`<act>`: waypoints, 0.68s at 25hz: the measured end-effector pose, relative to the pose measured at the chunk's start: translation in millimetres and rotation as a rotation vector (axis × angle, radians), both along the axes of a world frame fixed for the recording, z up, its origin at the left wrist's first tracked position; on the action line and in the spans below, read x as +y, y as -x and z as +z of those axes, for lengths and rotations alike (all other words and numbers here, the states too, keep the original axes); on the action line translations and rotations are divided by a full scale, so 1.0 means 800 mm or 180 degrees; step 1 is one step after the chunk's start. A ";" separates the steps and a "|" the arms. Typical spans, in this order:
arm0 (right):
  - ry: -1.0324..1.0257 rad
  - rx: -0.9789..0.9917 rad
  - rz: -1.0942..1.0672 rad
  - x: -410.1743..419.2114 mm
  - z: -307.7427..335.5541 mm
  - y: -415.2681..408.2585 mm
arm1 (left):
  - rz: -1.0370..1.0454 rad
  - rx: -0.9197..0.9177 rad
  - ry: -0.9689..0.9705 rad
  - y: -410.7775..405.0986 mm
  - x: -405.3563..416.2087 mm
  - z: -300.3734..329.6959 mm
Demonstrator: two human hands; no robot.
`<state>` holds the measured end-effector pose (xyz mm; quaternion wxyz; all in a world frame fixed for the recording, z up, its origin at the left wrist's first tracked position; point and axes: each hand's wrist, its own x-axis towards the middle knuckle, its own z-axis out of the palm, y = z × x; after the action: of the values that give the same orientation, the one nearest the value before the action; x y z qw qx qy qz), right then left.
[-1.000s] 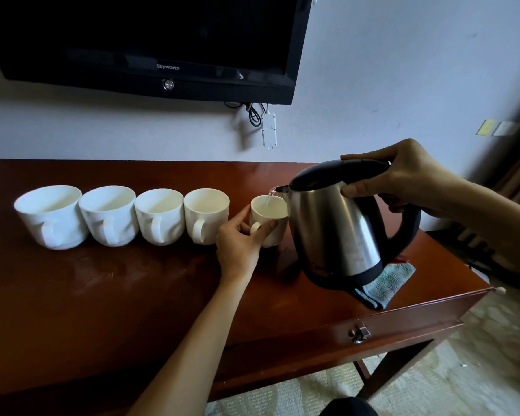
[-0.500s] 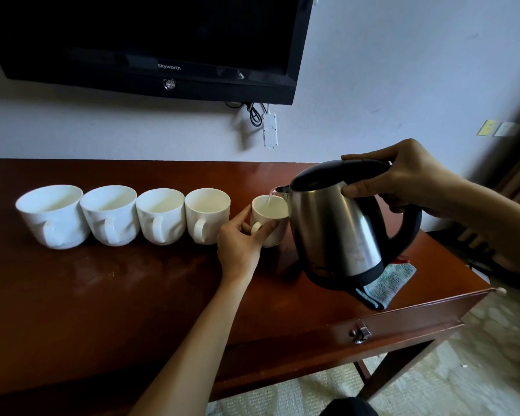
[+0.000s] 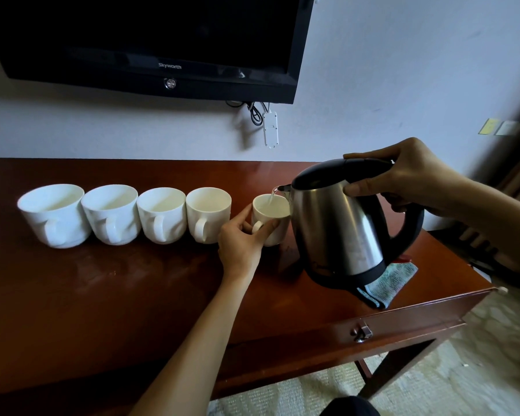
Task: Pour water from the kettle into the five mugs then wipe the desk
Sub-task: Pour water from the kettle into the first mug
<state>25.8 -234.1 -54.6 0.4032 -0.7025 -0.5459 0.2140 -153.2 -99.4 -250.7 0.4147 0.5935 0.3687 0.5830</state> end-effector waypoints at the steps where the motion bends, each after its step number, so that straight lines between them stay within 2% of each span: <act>1: 0.0004 -0.0007 0.0005 0.000 0.000 0.000 | -0.0011 -0.0014 0.0008 0.000 -0.001 0.000; 17: 0.0034 0.0017 0.0014 0.001 0.002 0.002 | 0.0000 0.0005 -0.0001 -0.001 0.004 -0.006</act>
<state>24.0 -233.1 -53.2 0.4004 -0.7029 -0.5453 0.2197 -152.2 -96.1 -255.2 0.4143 0.5940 0.3690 0.5826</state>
